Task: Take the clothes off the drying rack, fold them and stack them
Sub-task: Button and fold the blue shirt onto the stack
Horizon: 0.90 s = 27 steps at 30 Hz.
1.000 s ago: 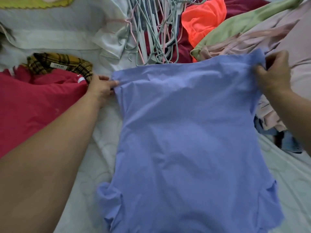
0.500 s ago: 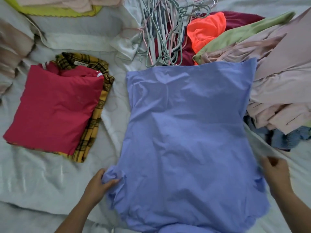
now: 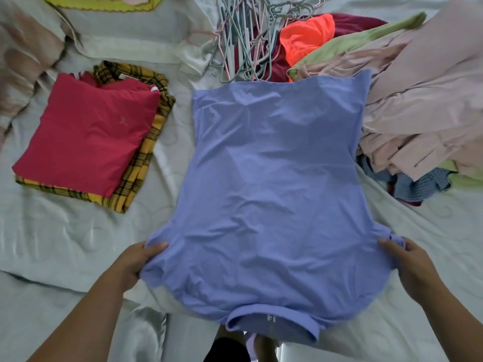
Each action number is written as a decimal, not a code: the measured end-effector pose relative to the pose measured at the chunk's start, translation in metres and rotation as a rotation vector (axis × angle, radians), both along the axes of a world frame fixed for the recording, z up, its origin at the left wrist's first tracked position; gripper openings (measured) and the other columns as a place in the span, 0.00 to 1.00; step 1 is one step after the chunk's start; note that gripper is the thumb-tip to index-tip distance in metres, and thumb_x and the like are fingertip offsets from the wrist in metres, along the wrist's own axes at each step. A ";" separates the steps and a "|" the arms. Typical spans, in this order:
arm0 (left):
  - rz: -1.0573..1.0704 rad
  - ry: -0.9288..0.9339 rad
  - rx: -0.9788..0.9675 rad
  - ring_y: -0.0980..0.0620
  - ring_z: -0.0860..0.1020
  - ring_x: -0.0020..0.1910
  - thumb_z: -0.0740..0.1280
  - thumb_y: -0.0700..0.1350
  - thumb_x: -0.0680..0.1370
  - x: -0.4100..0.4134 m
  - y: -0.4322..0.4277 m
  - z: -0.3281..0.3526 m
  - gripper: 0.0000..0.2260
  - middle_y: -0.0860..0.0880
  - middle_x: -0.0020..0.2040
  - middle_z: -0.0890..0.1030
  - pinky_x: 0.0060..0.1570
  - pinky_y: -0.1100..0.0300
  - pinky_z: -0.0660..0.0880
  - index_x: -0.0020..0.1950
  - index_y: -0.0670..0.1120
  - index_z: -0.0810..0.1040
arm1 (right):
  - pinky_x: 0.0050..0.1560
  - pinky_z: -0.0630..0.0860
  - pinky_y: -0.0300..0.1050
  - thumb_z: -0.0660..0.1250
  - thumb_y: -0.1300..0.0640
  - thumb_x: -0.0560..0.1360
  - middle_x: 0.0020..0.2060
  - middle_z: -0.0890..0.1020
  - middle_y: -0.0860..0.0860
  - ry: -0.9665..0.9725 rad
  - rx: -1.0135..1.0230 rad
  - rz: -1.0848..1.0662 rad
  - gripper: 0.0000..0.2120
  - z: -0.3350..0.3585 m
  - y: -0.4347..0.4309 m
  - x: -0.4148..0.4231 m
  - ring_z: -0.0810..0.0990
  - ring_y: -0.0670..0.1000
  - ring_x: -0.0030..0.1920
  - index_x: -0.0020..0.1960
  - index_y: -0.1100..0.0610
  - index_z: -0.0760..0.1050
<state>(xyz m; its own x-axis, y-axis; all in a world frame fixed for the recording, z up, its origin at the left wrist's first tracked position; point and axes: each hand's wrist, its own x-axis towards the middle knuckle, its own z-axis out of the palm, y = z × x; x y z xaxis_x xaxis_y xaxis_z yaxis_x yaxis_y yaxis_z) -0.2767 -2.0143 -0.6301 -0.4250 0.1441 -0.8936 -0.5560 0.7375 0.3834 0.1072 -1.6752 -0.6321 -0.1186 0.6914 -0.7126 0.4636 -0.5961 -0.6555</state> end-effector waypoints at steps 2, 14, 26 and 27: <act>0.001 0.003 0.006 0.41 0.82 0.39 0.66 0.40 0.77 -0.004 0.001 0.004 0.08 0.40 0.40 0.83 0.31 0.56 0.79 0.53 0.38 0.78 | 0.34 0.78 0.36 0.68 0.61 0.72 0.32 0.83 0.45 0.106 -0.039 -0.040 0.02 0.004 0.003 0.005 0.81 0.45 0.37 0.44 0.57 0.75; -0.185 0.195 -0.111 0.46 0.75 0.38 0.70 0.37 0.74 0.021 -0.004 0.000 0.10 0.42 0.43 0.78 0.39 0.55 0.70 0.52 0.37 0.76 | 0.50 0.74 0.53 0.68 0.60 0.70 0.52 0.75 0.71 -0.563 0.566 0.294 0.22 0.012 -0.002 0.034 0.76 0.67 0.48 0.58 0.72 0.71; -0.310 0.577 0.200 0.53 0.74 0.50 0.75 0.50 0.62 0.076 0.047 0.059 0.30 0.49 0.51 0.76 0.49 0.62 0.69 0.61 0.41 0.72 | 0.51 0.76 0.45 0.59 0.55 0.80 0.47 0.81 0.53 0.212 -0.244 0.453 0.08 0.008 -0.139 -0.095 0.79 0.54 0.50 0.49 0.55 0.76; -0.434 0.532 0.297 0.58 0.73 0.47 0.75 0.48 0.64 0.095 0.062 0.066 0.27 0.52 0.48 0.75 0.46 0.68 0.68 0.59 0.44 0.71 | 0.52 0.76 0.45 0.57 0.54 0.80 0.48 0.82 0.54 0.265 -0.310 0.374 0.11 0.010 -0.143 -0.100 0.80 0.53 0.50 0.50 0.57 0.76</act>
<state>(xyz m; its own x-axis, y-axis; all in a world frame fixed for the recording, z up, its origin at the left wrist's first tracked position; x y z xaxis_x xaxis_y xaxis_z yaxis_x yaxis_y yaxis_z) -0.1818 -1.9524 -0.5642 -0.6390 0.6003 -0.4810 0.0773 0.6722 0.7363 0.0073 -1.8181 -0.6225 -0.5189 0.3303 -0.7885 0.5241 -0.6058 -0.5986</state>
